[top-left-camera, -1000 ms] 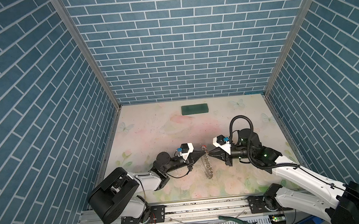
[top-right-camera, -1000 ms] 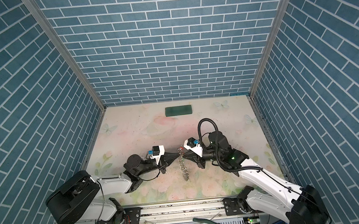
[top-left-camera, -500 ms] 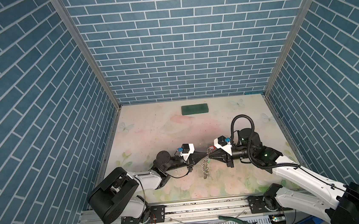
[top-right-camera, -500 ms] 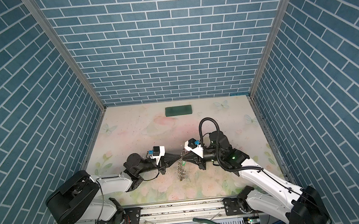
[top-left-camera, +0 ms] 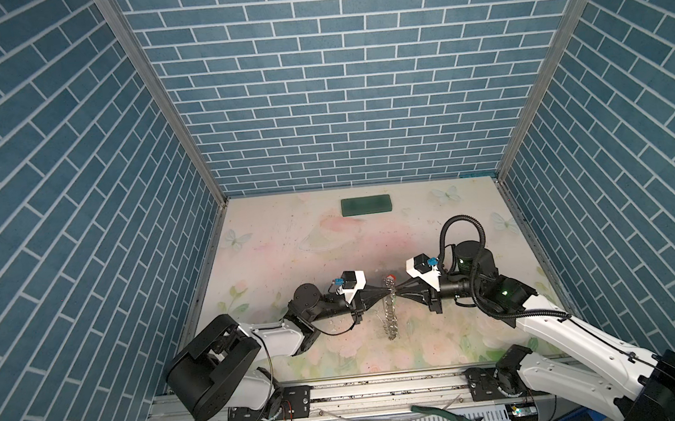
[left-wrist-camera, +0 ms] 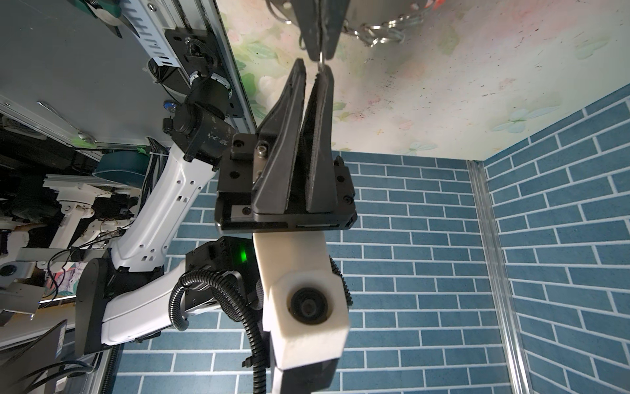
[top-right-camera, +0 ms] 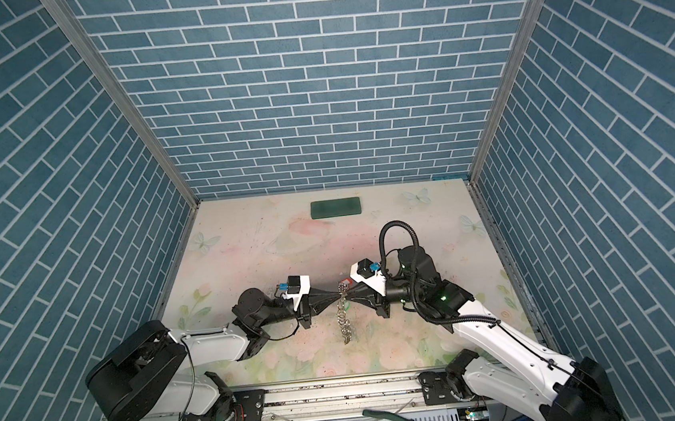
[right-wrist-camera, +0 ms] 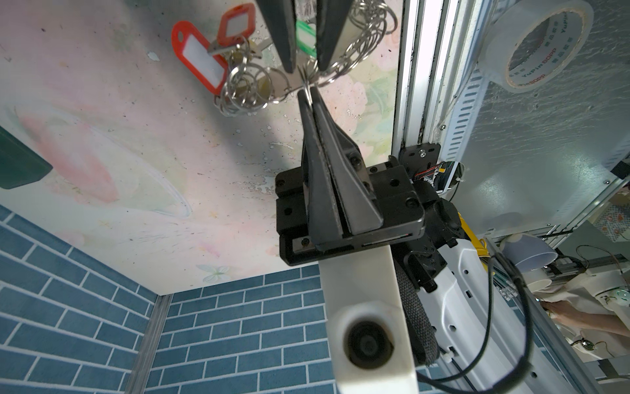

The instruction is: Put the keys on the keyring

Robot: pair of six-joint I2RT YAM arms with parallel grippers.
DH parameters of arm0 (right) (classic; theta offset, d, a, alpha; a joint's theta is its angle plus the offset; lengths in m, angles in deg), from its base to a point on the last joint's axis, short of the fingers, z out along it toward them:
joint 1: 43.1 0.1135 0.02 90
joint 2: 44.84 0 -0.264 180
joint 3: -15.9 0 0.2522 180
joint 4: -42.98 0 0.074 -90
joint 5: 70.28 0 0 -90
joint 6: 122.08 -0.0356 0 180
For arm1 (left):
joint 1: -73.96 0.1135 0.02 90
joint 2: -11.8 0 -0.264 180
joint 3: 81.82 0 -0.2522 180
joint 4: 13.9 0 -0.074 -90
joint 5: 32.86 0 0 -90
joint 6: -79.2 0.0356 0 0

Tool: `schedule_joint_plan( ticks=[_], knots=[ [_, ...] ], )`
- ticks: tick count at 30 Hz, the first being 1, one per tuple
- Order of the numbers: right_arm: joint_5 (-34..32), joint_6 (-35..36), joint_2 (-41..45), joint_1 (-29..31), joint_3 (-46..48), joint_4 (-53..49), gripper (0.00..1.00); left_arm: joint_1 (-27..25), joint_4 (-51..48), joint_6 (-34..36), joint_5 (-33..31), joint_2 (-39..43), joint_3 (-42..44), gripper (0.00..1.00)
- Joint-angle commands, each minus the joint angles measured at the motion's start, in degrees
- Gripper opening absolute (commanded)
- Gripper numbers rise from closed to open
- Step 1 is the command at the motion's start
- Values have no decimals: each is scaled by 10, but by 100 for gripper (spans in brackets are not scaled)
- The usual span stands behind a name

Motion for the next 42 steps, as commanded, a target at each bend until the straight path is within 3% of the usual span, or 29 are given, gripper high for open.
schedule_joint_plan(
  ticks=[1, 11, 29, 34, 37, 42],
  knots=[
    [21, 13, -8, -2, -1, 3, 13, 2, 31, -3, 14, 8, -12, 0],
    [30, 17, -7, -2, 3, 11, 6, 2, 31, -19, 42, 2, -23, 0],
    [50, 28, -13, 2, 5, 30, 5, -8, 31, -38, 59, -15, -42, 0],
    [30, 43, -11, 2, -28, -43, 0, -3, 31, -31, 47, -11, -30, 1],
    [-8, 62, -23, 13, -74, -137, 0, 19, 18, -24, 36, -3, -14, 8],
    [-94, 101, -70, 53, -155, -292, 0, 45, -102, 31, 33, 50, -5, 17]
  ],
)
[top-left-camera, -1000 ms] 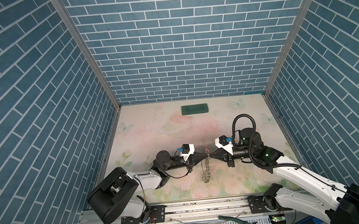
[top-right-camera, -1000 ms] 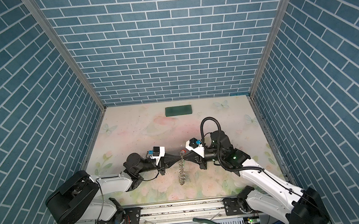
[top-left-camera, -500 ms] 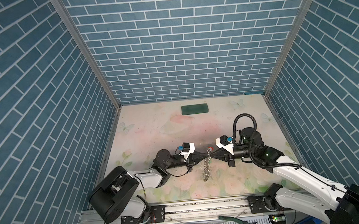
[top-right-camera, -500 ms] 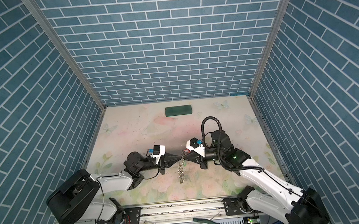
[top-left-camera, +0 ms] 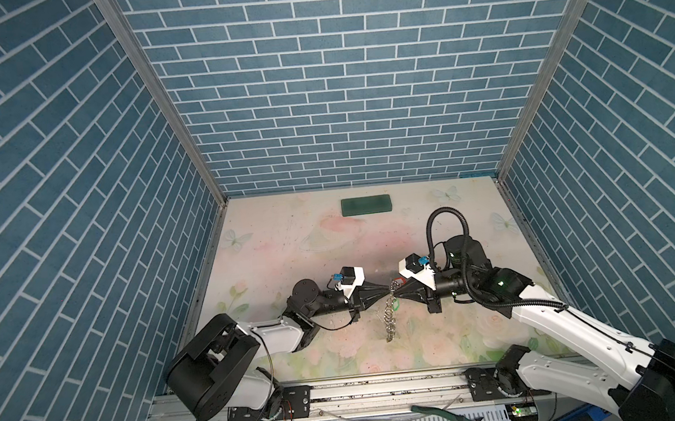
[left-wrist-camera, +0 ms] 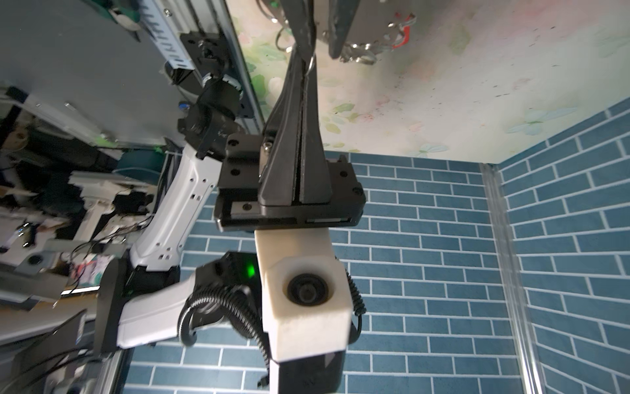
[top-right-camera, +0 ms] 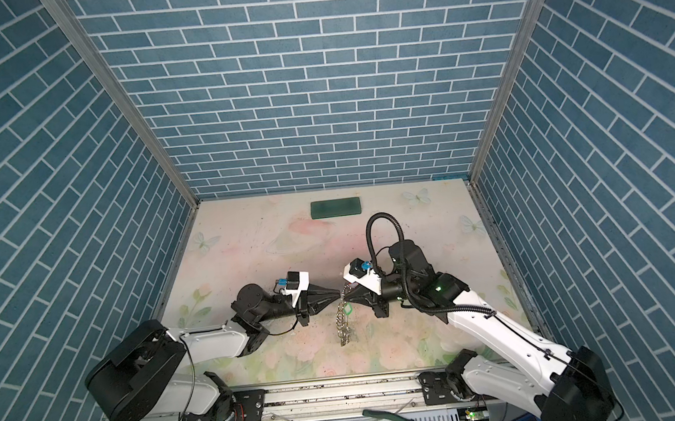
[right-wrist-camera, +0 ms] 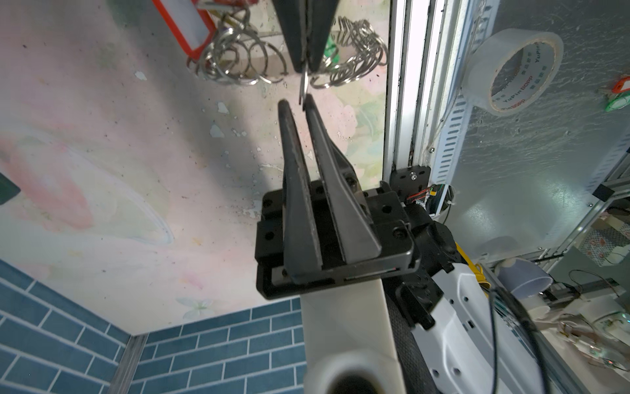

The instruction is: Put the keys on the keyring

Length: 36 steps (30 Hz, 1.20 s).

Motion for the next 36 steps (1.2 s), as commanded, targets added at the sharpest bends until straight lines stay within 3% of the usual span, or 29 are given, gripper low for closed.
schedule_joint_plan(
  ticks=[1, 5, 12, 20, 36],
  knots=[
    [-61, 52, -30, 27, -72, -149, 0, 14, -89, 52, -6, 44, 3, 19],
    [-75, 77, -62, 38, -128, -216, 0, 13, -205, 96, 29, 65, -26, 21],
    [-73, 122, -106, 43, -191, -271, 0, 12, -138, 52, 106, 29, -28, 21],
    [-72, 142, -137, 50, -223, -288, 0, 9, -113, 33, 119, 10, -31, 20],
    [-63, 155, -163, 57, -242, -279, 0, 0, -156, 50, 115, -2, -44, 7]
  ],
)
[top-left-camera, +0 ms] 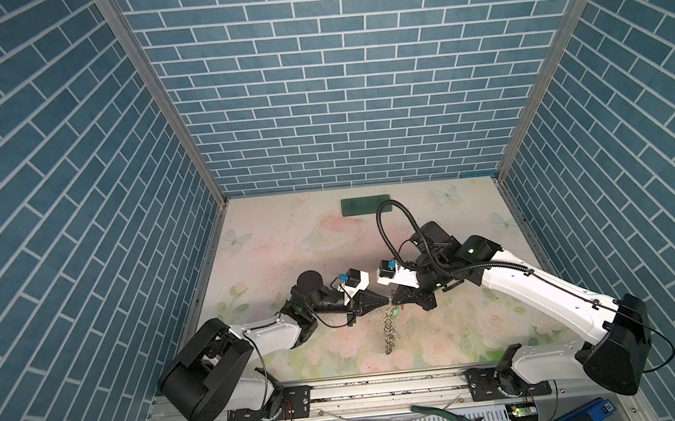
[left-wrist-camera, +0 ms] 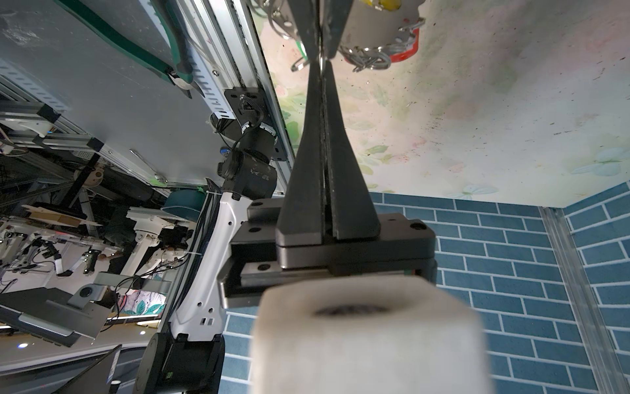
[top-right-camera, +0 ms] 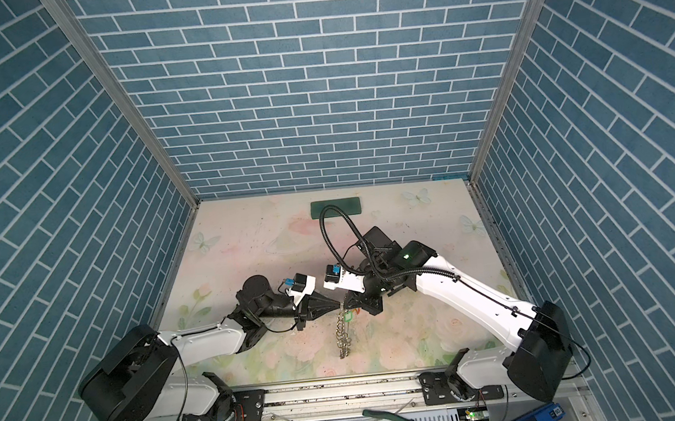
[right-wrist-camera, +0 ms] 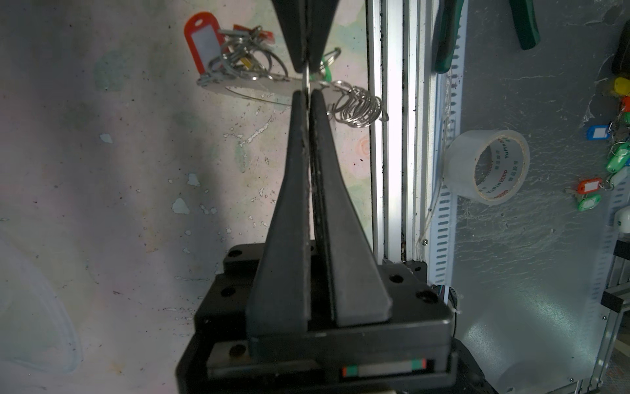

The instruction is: Put the keys on the keyring

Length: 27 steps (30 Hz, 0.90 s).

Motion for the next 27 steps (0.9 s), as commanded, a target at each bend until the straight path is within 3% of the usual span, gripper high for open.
schedule_joint_plan(
  ticks=[1, 7, 12, 17, 22, 27],
  knots=[
    [18, 29, -4, 5, -37, 17, 0, -9, -18, 12, 9, -5, -17, 7],
    [19, 19, 8, 5, -25, 45, 0, -11, -26, 19, 7, -4, -16, 13],
    [13, 14, 14, 4, -12, 59, 0, -11, -16, 11, 8, -4, -14, 0],
    [-5, 6, 23, 4, 4, 79, 0, -11, 7, 1, -8, -3, -9, 0],
    [-24, -24, 71, -10, 72, 166, 16, -11, 87, -31, -77, 0, 15, 0],
    [6, -72, 118, -51, 147, 273, 16, -12, 214, -87, -110, -33, 33, 0]
  ],
)
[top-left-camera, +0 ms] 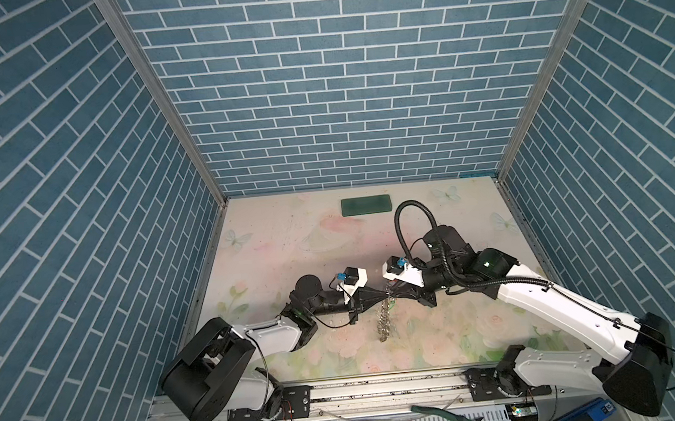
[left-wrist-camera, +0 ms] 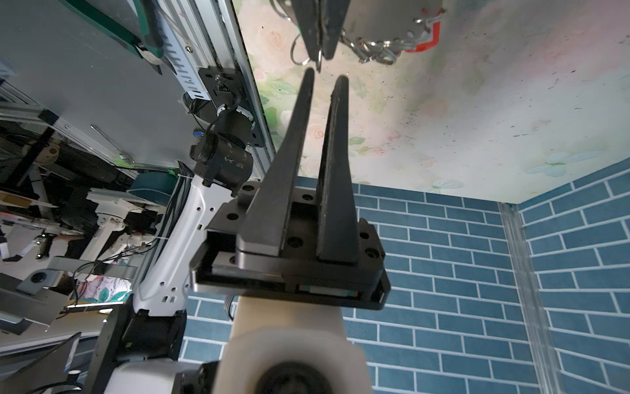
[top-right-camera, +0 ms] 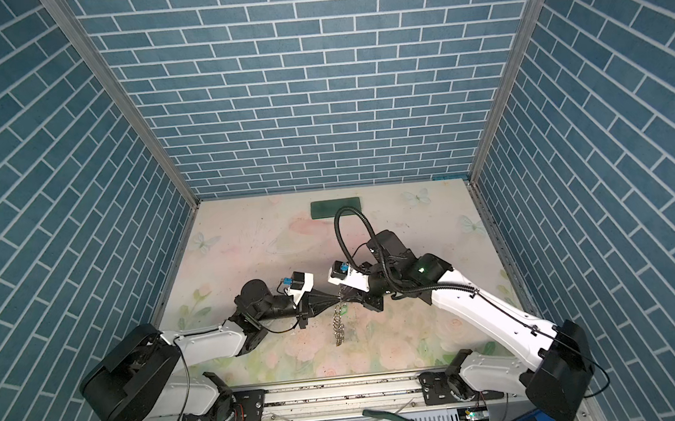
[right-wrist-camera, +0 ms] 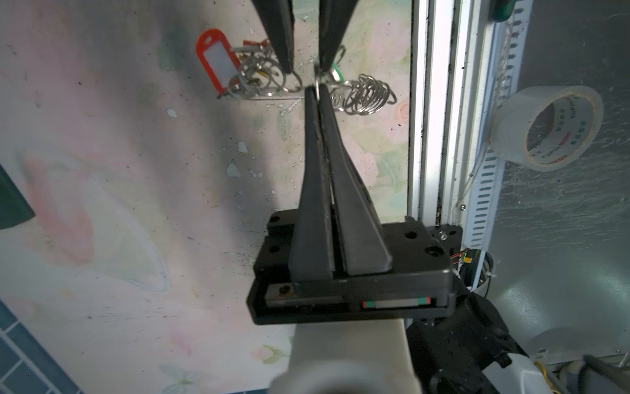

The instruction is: Put the keys on the keyring

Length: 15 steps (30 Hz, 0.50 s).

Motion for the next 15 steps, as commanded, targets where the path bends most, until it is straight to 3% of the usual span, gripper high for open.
schedule_joint_plan(
  ticks=[1, 10, 15],
  knots=[
    [32, -40, 23, -24, 46, 103, 16, -5, 110, -41, -25, -17, 5, 0],
    [110, -47, 38, -42, 93, 156, 13, -13, 111, -35, -40, -14, -2, 0],
    [122, -71, 69, -42, 133, 203, 13, -13, 111, -27, -69, -6, 2, 0]
  ],
)
